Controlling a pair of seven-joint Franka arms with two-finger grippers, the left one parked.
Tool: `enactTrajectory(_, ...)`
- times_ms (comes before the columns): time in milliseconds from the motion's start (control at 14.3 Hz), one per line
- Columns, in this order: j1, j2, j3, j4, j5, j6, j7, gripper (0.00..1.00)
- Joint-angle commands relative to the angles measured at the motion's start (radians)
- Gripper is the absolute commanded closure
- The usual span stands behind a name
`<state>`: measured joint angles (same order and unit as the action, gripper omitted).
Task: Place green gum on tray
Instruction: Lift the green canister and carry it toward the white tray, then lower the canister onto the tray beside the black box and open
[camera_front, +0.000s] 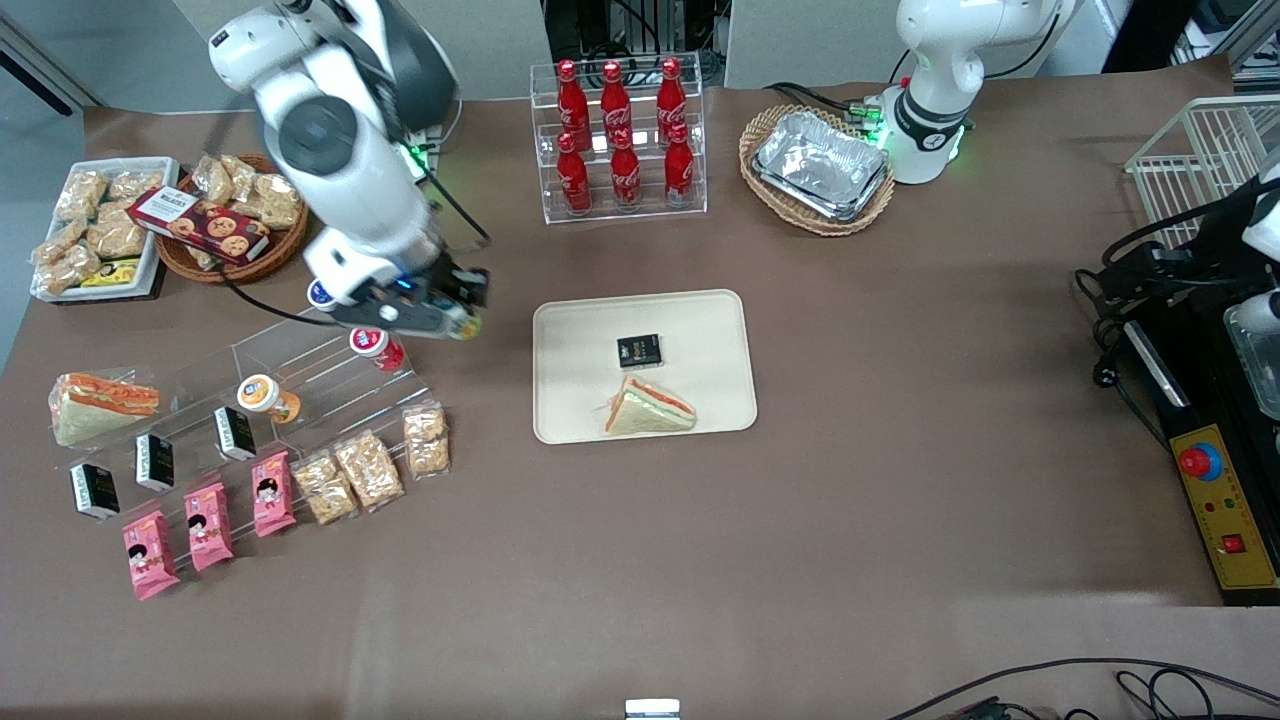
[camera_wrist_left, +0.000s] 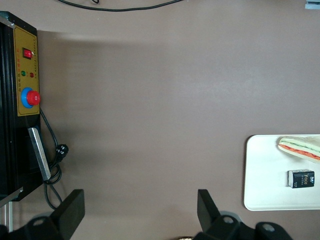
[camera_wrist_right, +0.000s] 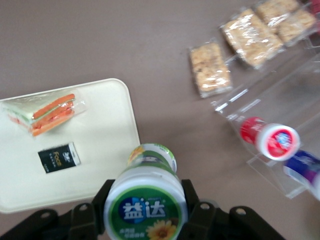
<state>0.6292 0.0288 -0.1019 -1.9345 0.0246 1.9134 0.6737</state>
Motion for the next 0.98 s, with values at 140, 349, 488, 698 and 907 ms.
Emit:
enactTrajectory(140,0.072,0.161,-0.013,-0.090,0.032,0.275,0.037,0.48)
enactTrajectory(349,0.128,0.243,-0.015,-0.093,0.044,0.341,0.093,0.49)
enactTrajectory(488,0.152,0.249,-0.015,-0.136,0.044,0.398,0.098,0.49)
enactTrajectory(698,0.182,0.255,-0.015,-0.214,0.046,0.510,0.109,0.49)
enactTrajectory(907,0.208,0.289,-0.015,-0.242,0.046,0.576,0.133,0.57)
